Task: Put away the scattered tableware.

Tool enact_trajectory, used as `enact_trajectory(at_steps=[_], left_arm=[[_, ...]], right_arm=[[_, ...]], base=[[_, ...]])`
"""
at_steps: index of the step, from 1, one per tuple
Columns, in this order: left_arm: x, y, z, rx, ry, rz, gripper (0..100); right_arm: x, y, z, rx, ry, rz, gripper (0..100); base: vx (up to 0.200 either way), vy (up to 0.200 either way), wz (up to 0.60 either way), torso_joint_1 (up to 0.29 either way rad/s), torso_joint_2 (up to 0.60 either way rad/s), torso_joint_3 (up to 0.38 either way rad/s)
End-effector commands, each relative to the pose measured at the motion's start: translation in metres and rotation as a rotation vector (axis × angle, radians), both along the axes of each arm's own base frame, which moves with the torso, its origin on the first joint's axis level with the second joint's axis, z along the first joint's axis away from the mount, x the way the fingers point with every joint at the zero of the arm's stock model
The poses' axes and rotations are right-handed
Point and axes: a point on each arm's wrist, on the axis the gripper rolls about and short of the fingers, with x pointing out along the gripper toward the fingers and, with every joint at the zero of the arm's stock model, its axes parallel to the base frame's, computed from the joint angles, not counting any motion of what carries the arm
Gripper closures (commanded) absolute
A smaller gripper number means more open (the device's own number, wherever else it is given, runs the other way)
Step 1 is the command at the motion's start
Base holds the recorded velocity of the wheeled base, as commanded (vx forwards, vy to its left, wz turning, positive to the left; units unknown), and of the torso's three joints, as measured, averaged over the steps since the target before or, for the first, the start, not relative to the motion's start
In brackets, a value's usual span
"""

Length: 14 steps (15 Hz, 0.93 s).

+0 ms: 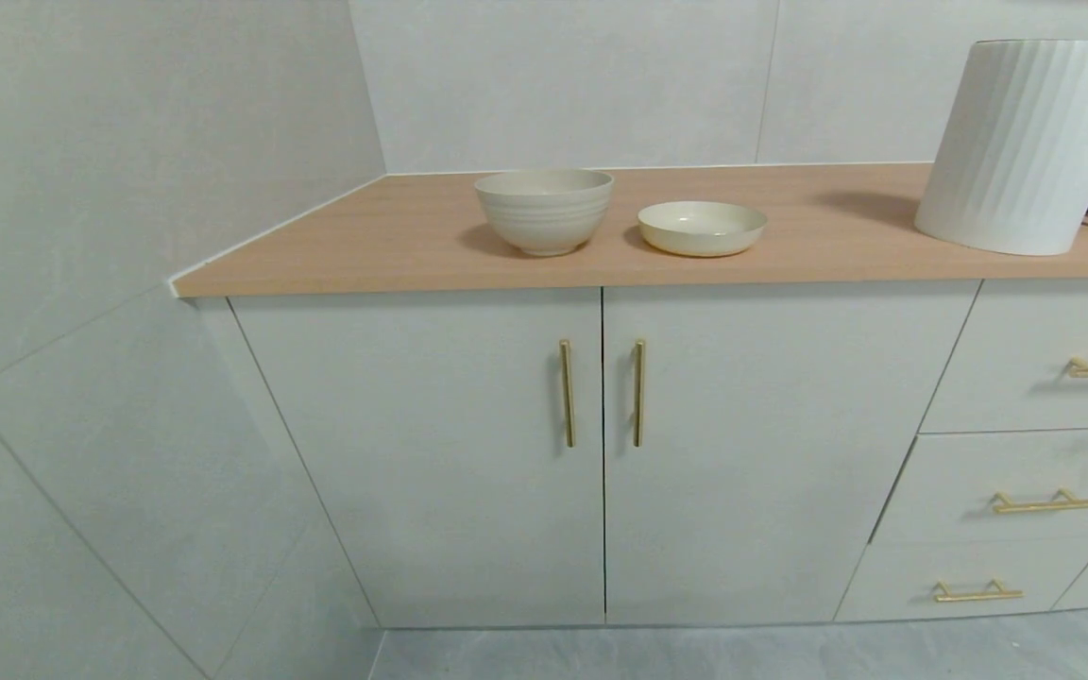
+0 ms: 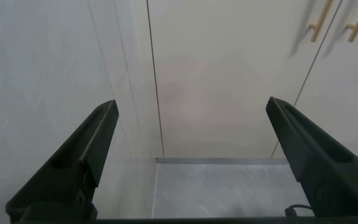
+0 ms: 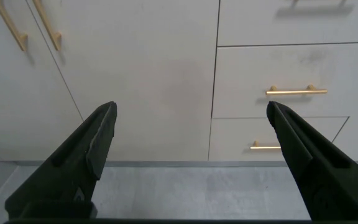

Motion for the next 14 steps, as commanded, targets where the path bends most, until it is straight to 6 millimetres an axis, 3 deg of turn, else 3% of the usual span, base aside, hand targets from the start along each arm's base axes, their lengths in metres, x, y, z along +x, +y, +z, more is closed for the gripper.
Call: enact_trajectory(at_steps=[1, 13, 14], left_arm=[[0.0000, 0.0000, 0.0001, 0.000, 0.000, 0.000, 0], [0.0000, 0.0000, 0.0001, 0.000, 0.000, 0.000, 0], [0.0000, 0.0000, 0.0001, 0.000, 0.000, 0.000, 0]], right_arm=[[0.0000, 0.0000, 0.0000, 0.000, 0.000, 0.000, 0], [-0.0002, 0.0002, 0.0003, -0.005, -0.003, 0.011, 0], [-0.0020, 0.0006, 0.0088, 0.002, -0.040, 0.026, 0]], base=[[0.000, 0.000, 0.00, 0.000, 0.00, 0.000], [0.000, 0.000, 0.00, 0.000, 0.00, 0.000], [0.000, 0.000, 0.00, 0.000, 0.00, 0.000]])
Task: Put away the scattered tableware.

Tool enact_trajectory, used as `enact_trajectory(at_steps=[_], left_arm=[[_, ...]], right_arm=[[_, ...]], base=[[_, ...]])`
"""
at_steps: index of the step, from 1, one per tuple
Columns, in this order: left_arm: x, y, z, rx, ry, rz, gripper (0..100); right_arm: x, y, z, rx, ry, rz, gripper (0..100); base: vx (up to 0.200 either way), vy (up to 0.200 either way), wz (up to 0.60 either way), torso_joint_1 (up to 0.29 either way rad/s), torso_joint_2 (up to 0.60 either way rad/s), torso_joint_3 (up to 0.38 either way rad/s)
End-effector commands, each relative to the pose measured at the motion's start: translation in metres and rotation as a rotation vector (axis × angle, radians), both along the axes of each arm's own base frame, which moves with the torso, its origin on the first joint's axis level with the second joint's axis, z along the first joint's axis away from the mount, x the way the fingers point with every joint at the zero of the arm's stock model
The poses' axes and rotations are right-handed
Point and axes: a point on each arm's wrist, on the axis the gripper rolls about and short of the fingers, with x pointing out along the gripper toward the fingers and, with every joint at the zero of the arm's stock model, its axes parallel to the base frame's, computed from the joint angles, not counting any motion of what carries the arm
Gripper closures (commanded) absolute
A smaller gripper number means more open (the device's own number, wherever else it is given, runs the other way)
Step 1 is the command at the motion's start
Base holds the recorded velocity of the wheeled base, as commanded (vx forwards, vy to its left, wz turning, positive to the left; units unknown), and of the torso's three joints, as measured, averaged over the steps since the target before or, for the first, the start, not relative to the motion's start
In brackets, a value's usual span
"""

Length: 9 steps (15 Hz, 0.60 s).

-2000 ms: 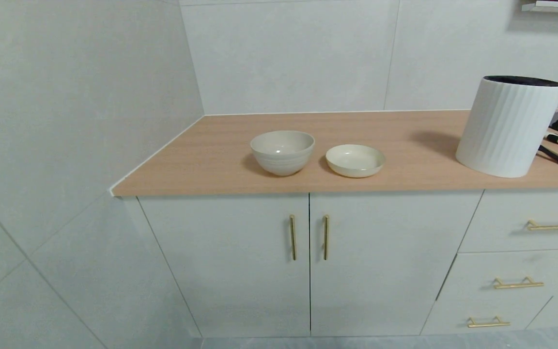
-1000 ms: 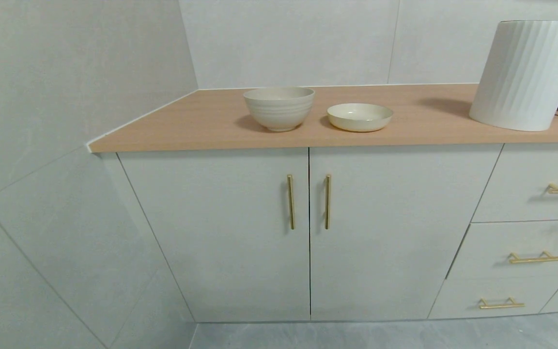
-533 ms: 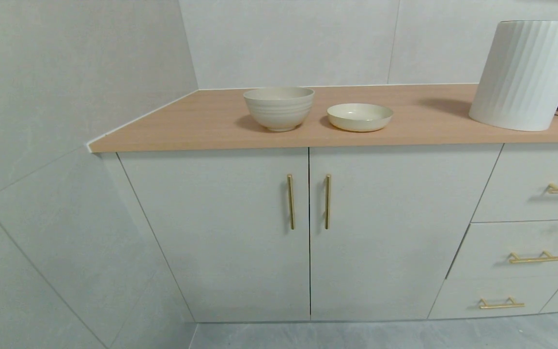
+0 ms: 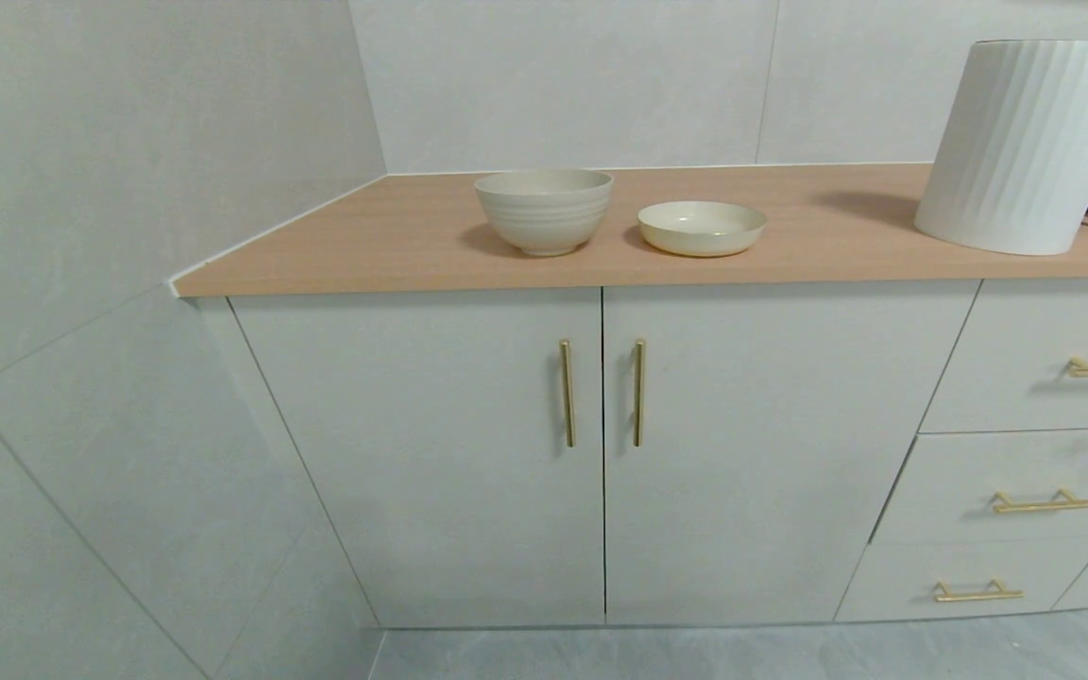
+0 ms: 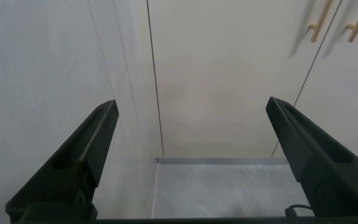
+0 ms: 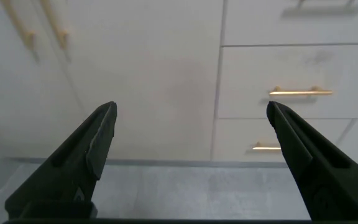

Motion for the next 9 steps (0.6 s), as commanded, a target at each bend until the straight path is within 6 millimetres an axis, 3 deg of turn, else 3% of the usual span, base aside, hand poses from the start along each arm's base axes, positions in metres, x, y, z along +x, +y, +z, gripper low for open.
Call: enact_trajectory(at_steps=[1, 2, 8, 9], left_arm=[[0.000, 0.000, 0.000, 0.000, 0.000, 0.001, 0], [0.000, 0.000, 0.000, 0.000, 0.000, 0.001, 0], [0.000, 0.000, 0.000, 0.000, 0.000, 0.002, 0], [0.000, 0.000, 0.000, 0.000, 0.000, 0.002, 0]], right_arm=[[-0.005, 0.001, 0.022, 0.025, -0.080, 0.051, 0], [-0.008, 0.003, 0.051, 0.116, -0.102, 0.182, 0], [0.038, 0.010, 0.089, 0.071, 0.160, 0.485, 0], [0.055, 0.014, 0.103, 0.070, 0.216, 0.550, 0]], base=[[0.000, 0.000, 0.00, 0.000, 0.00, 0.000], [0.000, 0.000, 0.00, 0.000, 0.00, 0.000], [0.000, 0.000, 0.00, 0.000, 0.00, 0.000], [0.000, 0.000, 0.00, 0.000, 0.00, 0.000]])
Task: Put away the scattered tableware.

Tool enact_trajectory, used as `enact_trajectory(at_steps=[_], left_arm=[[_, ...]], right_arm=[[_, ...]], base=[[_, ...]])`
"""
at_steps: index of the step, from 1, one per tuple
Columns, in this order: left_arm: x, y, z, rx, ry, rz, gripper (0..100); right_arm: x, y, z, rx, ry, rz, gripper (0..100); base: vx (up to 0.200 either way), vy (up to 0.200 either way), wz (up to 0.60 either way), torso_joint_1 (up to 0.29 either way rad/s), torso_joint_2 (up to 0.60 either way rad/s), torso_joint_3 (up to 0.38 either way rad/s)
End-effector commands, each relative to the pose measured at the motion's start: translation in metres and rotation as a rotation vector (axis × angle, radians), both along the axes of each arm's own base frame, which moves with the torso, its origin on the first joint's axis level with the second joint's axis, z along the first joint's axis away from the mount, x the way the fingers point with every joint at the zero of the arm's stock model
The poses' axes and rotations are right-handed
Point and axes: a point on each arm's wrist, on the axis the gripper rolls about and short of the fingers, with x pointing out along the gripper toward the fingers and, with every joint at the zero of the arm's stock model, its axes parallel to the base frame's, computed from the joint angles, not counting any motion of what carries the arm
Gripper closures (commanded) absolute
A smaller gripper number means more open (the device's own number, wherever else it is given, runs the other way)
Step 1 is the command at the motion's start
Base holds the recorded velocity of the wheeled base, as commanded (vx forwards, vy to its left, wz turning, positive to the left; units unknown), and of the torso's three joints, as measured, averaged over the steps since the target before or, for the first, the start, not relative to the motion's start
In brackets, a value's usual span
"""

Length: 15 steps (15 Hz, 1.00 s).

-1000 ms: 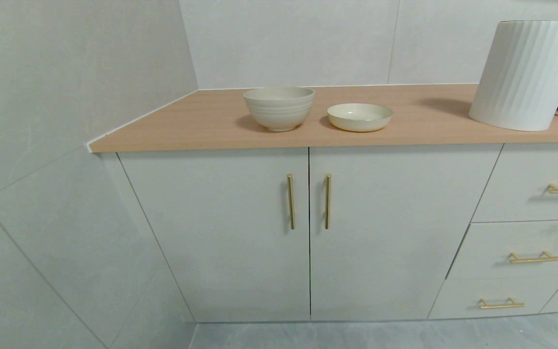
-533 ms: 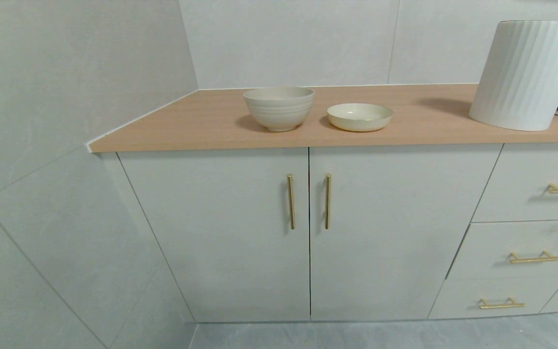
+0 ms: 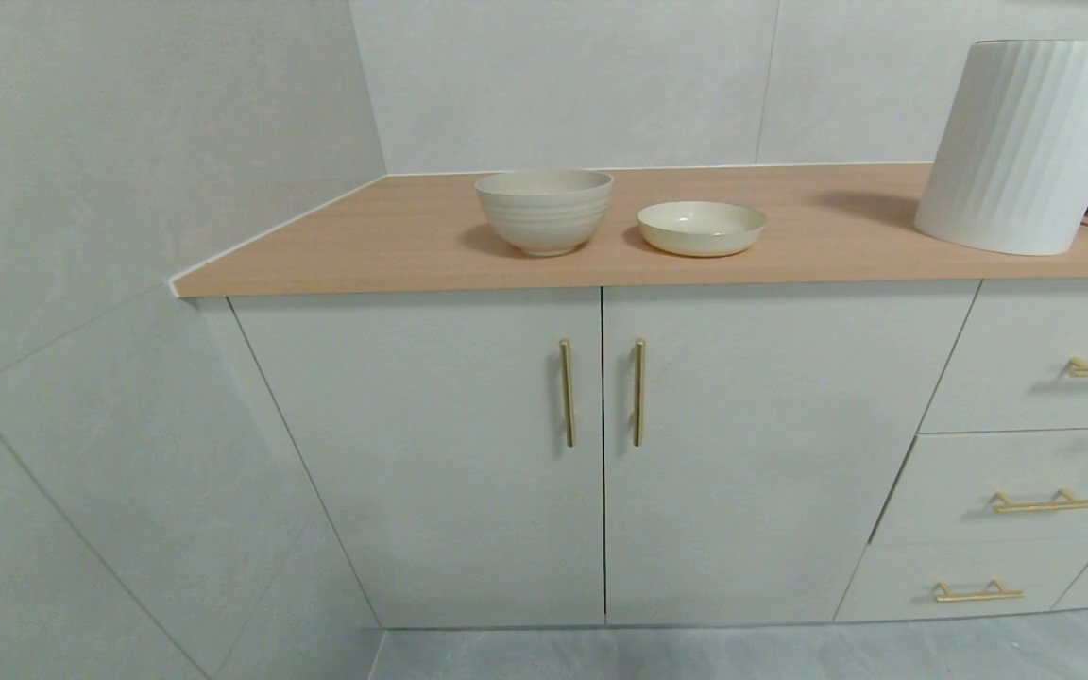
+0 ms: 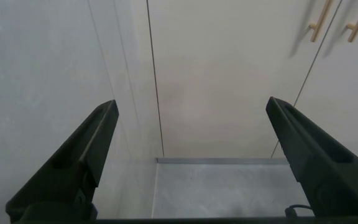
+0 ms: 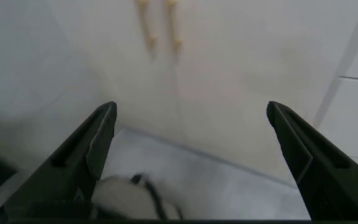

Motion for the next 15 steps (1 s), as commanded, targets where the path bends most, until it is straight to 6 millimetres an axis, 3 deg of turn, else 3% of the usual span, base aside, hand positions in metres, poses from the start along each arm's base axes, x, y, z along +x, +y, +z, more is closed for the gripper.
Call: enact_trajectory(at_steps=[1, 4, 5, 12, 15], left_arm=[[0.000, 0.000, 0.000, 0.000, 0.001, 0.000, 0], [0.000, 0.000, 0.000, 0.000, -0.001, 0.000, 0], [0.000, 0.000, 0.000, 0.000, -0.001, 0.000, 0], [0.000, 0.000, 0.000, 0.000, 0.001, 0.000, 0], [0.000, 0.000, 0.000, 0.000, 0.001, 0.001, 0]], right_arm=[[0.050, 0.014, 0.031, -0.037, 0.170, 0.160, 0], [0.093, 0.030, 0.048, -0.056, 0.243, 0.203, 0], [0.118, 0.043, 0.053, -0.056, 0.234, 0.240, 0], [0.206, 0.087, 0.055, -0.051, 0.227, 0.288, 0], [0.239, 0.108, 0.043, -0.069, 0.285, 0.314, 0]], base=[[0.000, 0.000, 0.00, 0.000, 0.00, 0.000], [0.000, 0.000, 0.00, 0.000, 0.00, 0.000], [0.000, 0.000, 0.00, 0.000, 0.00, 0.000], [0.000, 0.000, 0.00, 0.000, 0.00, 0.000], [0.000, 0.000, 0.00, 0.000, 0.00, 0.000]])
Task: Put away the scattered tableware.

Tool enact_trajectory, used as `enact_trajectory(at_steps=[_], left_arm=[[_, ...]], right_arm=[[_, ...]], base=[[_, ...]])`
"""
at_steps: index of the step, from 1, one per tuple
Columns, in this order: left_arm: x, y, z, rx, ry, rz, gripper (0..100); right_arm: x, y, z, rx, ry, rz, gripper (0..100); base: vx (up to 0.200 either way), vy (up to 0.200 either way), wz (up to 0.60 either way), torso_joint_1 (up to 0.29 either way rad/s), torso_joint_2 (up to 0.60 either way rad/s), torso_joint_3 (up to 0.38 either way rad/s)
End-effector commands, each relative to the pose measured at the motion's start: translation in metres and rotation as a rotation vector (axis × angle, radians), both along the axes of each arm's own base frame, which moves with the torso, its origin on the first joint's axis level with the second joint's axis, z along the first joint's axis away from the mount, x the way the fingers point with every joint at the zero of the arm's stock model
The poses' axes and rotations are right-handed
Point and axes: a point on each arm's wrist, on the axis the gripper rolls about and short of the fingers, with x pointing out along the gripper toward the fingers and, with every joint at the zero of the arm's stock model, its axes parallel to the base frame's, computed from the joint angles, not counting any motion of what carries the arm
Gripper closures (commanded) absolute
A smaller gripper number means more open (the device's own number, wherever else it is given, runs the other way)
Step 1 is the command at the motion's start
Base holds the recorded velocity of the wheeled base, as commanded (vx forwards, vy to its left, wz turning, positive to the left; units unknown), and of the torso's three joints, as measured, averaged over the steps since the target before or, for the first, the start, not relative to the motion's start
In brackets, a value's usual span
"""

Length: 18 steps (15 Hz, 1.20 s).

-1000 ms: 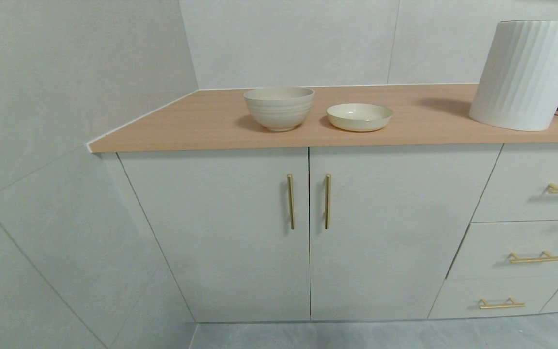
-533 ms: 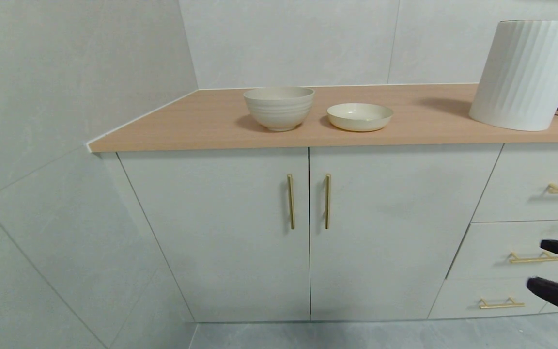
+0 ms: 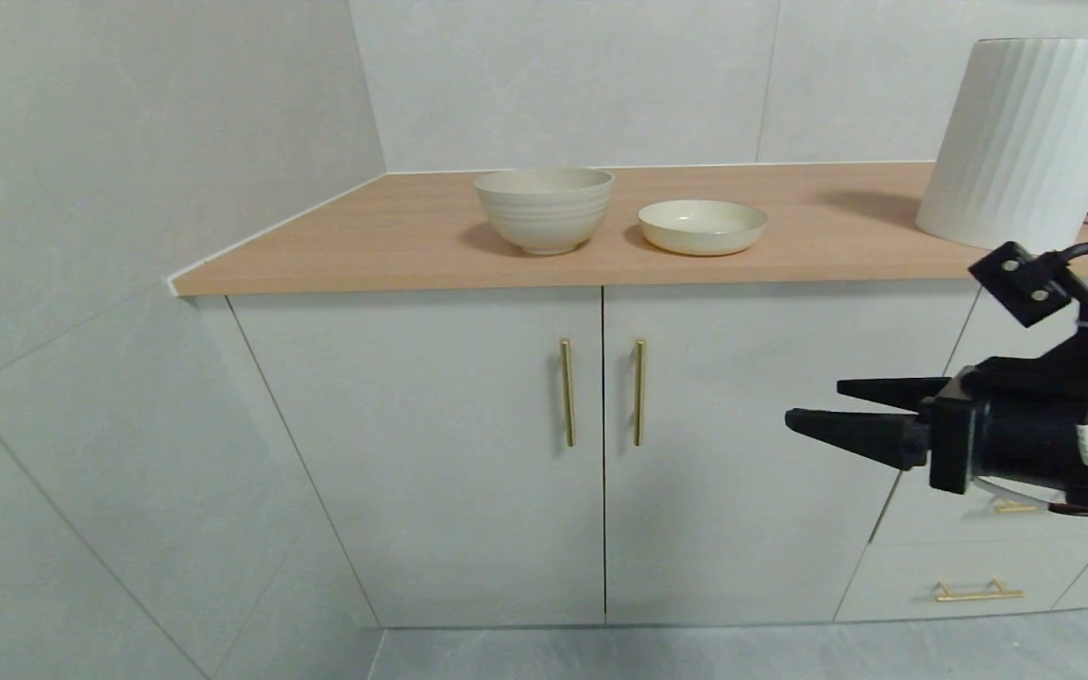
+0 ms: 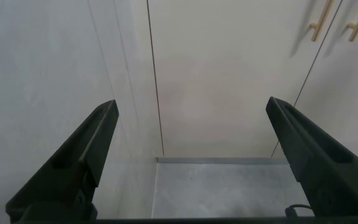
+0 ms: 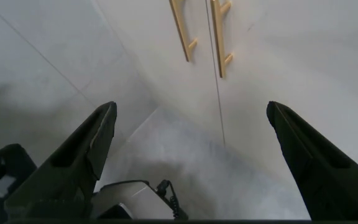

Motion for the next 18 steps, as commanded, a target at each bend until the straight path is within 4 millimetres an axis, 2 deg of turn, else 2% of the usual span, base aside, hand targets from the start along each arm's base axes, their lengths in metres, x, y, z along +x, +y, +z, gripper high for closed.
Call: enact_trajectory(at_steps=[1, 3, 4, 5, 7, 9, 14, 18], left_arm=[[0.000, 0.000, 0.000, 0.000, 0.001, 0.000, 0], [0.000, 0.000, 0.000, 0.000, 0.001, 0.000, 0], [0.000, 0.000, 0.000, 0.000, 0.001, 0.000, 0], [0.000, 0.000, 0.000, 0.000, 0.001, 0.000, 0], [0.000, 0.000, 0.000, 0.000, 0.001, 0.000, 0], [0.000, 0.000, 0.000, 0.000, 0.001, 0.000, 0], [0.000, 0.000, 0.000, 0.000, -0.001, 0.000, 0], [0.000, 0.000, 0.000, 0.000, 0.001, 0.000, 0]], right_arm=[[0.039, 0.027, -0.025, -0.041, 0.092, 0.032, 0], [0.058, 0.040, -0.041, -0.065, 0.142, 0.046, 0], [0.058, 0.040, -0.041, -0.065, 0.142, 0.046, 0], [0.077, 0.058, -0.053, -0.073, 0.167, 0.069, 0], [0.090, 0.076, -0.058, -0.033, 0.195, 0.081, 0], [0.104, 0.090, -0.072, 0.007, 0.185, 0.073, 0], [0.128, 0.106, -0.094, 0.104, 0.143, 0.045, 0], [0.144, 0.114, -0.106, 0.100, 0.124, -0.020, 0]], base=[[0.000, 0.000, 0.00, 0.000, 0.00, 0.000], [0.000, 0.000, 0.00, 0.000, 0.00, 0.000], [0.000, 0.000, 0.00, 0.000, 0.00, 0.000], [0.000, 0.000, 0.00, 0.000, 0.00, 0.000], [0.000, 0.000, 0.00, 0.000, 0.00, 0.000], [0.000, 0.000, 0.00, 0.000, 0.00, 0.000], [0.000, 0.000, 0.00, 0.000, 0.00, 0.000], [0.000, 0.000, 0.00, 0.000, 0.00, 0.000]])
